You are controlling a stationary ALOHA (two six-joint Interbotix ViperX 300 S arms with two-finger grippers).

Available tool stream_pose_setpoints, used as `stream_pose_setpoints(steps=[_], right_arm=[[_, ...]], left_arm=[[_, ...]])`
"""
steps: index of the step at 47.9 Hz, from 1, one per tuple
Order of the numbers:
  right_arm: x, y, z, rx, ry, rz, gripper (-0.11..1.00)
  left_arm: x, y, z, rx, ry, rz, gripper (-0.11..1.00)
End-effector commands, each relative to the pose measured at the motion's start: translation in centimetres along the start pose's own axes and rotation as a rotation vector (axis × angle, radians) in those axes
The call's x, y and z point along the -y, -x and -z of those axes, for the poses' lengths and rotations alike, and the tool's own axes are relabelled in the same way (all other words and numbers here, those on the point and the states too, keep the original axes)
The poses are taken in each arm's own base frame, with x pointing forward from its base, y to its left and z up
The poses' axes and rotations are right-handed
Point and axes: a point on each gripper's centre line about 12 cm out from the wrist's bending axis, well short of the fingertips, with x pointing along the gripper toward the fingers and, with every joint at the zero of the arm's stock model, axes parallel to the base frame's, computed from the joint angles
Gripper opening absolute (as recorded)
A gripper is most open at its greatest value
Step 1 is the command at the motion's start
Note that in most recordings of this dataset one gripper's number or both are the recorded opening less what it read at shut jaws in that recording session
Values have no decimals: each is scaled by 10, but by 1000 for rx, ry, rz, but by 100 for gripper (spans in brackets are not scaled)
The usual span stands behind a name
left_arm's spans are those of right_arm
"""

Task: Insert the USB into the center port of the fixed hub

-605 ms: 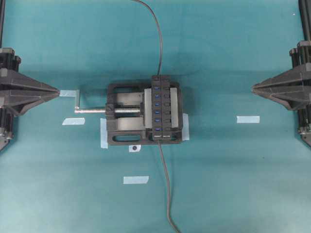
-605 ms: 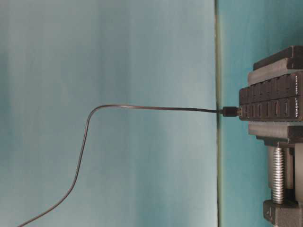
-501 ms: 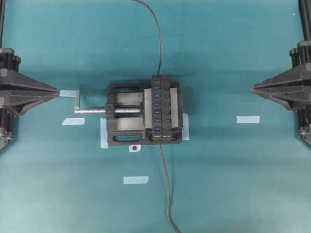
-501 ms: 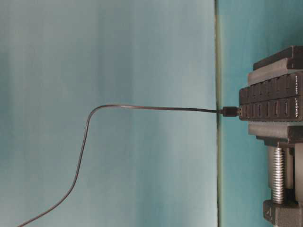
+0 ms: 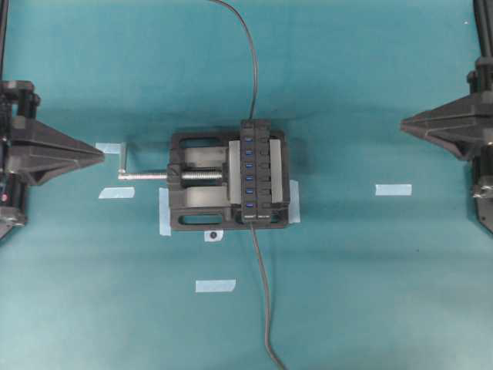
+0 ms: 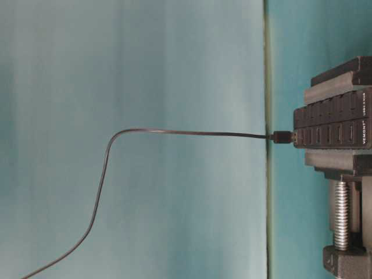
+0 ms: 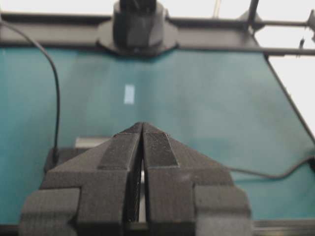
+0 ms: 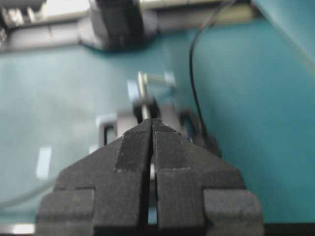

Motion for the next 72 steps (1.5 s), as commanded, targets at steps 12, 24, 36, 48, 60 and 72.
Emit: stream_pose_setpoints(steps=[12,24,36,48,60,72], right_arm=[[5,-17,0,-194,-3,45,1],[12,-37,3,-294,3,78,1],[25,-66,6,-384,18,124,1],[29,-93,12,-452,58,122,1],[37,-125,18,-506,103,123,1],[48,-153,27,-557,117,134,1]], left_arm=[[0,-21,0,-64,-3,-2,0],[0,-30,6,-129,0,-2,0],[0,-30,7,-170,1,-4,0],[0,-30,5,-167,1,-2,0],[0,-30,7,-175,1,-3,0],[1,-30,8,-176,1,-1,0]])
